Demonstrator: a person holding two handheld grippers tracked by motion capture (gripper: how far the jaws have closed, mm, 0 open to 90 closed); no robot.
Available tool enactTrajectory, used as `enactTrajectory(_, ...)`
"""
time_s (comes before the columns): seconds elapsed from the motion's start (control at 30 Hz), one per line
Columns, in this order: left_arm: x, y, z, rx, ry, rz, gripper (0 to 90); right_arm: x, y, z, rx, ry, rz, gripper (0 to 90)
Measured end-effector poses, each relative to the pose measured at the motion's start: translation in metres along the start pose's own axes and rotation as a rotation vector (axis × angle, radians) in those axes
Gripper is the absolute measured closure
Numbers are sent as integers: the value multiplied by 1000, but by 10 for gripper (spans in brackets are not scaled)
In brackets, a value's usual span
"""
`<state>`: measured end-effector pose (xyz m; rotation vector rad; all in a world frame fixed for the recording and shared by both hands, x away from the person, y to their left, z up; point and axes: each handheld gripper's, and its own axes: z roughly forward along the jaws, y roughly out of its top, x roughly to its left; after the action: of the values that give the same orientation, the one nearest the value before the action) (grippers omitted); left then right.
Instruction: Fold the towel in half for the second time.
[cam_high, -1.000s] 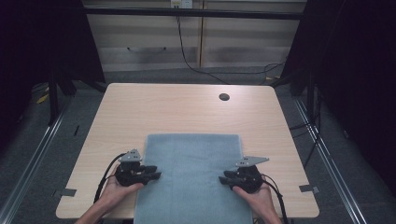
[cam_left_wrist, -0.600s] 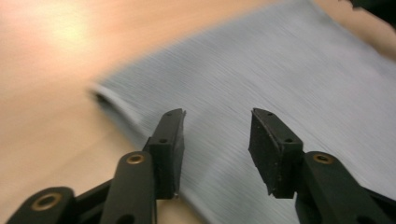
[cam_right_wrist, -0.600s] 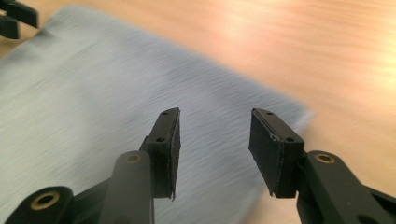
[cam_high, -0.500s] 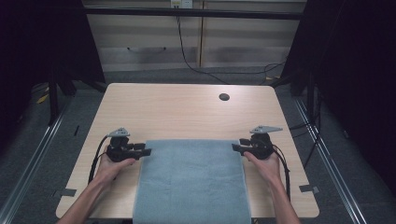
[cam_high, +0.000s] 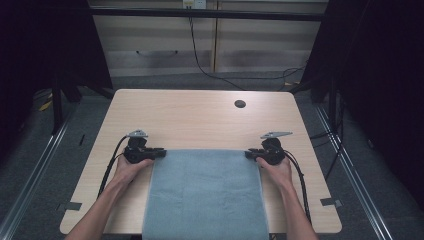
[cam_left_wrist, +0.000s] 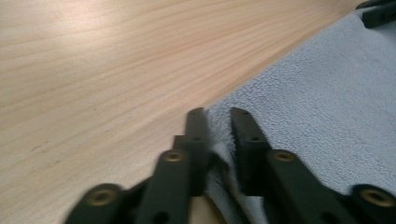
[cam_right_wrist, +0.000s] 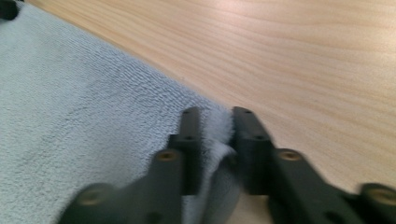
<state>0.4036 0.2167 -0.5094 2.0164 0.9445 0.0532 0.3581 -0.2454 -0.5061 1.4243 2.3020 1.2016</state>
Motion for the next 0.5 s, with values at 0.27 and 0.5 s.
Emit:
enactTrajectory(0.27, -7, 53, -29, -150, 15, 6, 856, 1, 42, -25, -134, -21, 24, 851)
enactTrajectory(0.5, -14, 91, -60, -311, 7, 23, 855, 6, 87, -61, -290, -24, -14, 851)
